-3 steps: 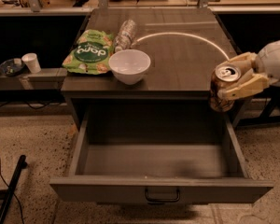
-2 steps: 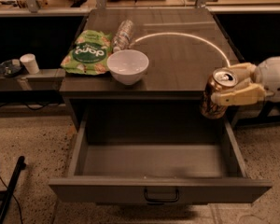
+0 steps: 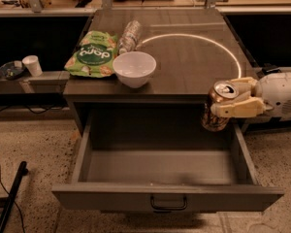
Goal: Place orange can into top drawer
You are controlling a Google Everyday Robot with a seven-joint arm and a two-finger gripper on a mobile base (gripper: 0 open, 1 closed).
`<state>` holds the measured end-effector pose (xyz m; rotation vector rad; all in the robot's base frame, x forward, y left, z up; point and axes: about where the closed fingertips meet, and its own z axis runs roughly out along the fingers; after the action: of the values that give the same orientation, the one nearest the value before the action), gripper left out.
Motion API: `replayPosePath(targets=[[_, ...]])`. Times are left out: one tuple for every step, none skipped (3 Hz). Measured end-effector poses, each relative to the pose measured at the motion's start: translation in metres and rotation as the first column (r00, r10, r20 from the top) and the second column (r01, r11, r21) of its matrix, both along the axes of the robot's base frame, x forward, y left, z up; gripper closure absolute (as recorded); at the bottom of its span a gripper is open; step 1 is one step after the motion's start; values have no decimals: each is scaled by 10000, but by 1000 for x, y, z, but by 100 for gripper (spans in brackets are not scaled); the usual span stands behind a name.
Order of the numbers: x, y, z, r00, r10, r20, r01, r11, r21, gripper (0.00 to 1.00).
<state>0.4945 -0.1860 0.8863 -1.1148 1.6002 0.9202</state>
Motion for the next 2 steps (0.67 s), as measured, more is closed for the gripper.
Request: replayPosePath(targets=[[11,20,-25,9989,314,356,-317,9995,69,100],[19,48,-63,9952,753,631,-729,9965,-403,100]])
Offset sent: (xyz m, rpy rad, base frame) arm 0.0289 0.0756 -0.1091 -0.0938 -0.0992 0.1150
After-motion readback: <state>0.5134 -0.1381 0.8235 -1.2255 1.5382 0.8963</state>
